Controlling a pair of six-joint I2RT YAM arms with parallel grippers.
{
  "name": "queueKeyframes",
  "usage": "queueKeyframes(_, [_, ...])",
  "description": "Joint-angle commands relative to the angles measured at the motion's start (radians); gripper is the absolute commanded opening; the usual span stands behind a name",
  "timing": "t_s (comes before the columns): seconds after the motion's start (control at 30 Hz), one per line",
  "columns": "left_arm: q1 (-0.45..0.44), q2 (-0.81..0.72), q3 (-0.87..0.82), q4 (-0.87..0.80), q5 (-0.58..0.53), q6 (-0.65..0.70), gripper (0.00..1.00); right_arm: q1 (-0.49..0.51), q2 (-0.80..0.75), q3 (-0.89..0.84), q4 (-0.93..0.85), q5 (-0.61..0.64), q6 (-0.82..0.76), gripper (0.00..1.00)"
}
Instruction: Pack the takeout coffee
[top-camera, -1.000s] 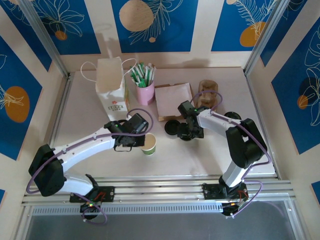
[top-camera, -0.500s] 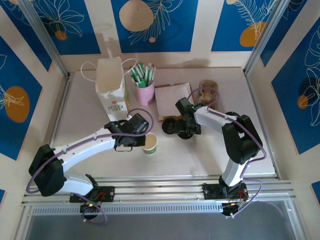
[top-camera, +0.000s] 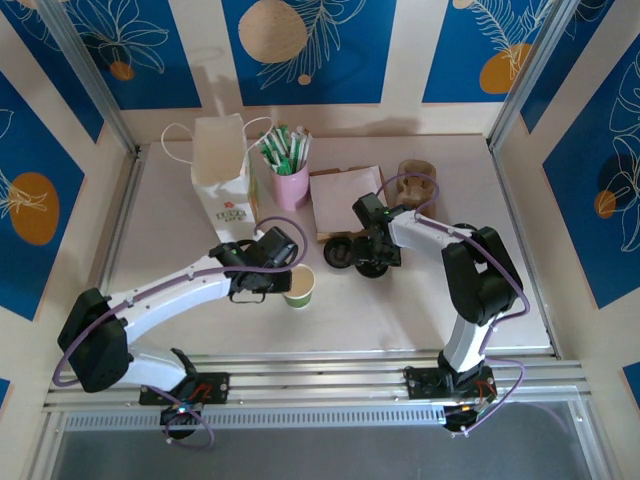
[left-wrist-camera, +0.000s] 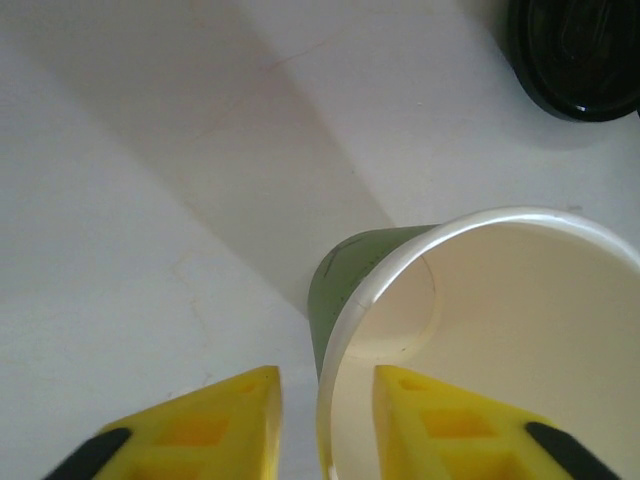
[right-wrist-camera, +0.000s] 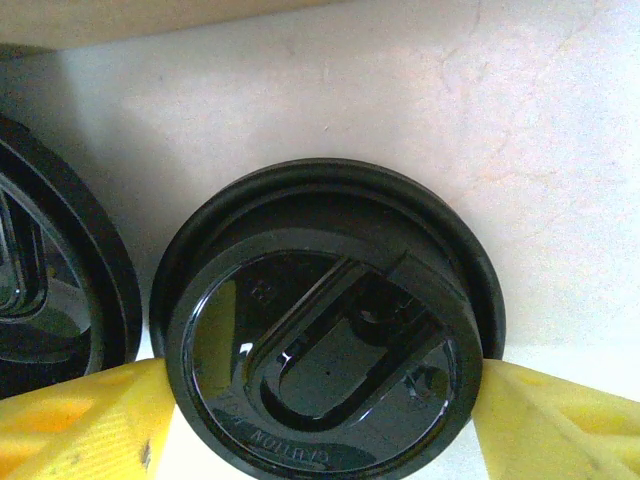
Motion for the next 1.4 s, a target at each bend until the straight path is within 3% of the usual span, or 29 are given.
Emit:
queueKeyframes(0.0, [-0.011,-0.015,0.058,-0.025,-0.030,0.015,0.37,-0.010,0.011,0.008,-0.001,-0.021,-0.016,0.74])
queueKeyframes(0.2, [-0.006,-0.061,0.167,-0.088,-0.098,0.081,0.59,-0.017,-0.008,-0.011,0.002,-0.025,-0.025,0.69])
queueKeyframes(0.47, [0.023,-0.158,0.290,-0.224,-0.235,0.199,0.66,-0.017,-0.100,-0.057,-0.017,-0.052,-0.039,0.67])
queueKeyframes(0.73, [0.141,-0.276,0.304,-0.301,-0.238,0.325,0.70,0.014,-0.199,-0.081,-0.088,-0.057,-0.057,0.67])
queueKeyframes(1.07, [0.351,-0.459,0.127,-0.227,-0.267,0.582,0.77,0.088,-0.362,-0.029,-0.208,-0.043,-0.072,0.66])
queueKeyframes(1.37, [0.372,-0.577,-0.088,-0.094,-0.335,0.540,0.77,0.258,-0.390,0.113,-0.312,-0.003,-0.045,0.66])
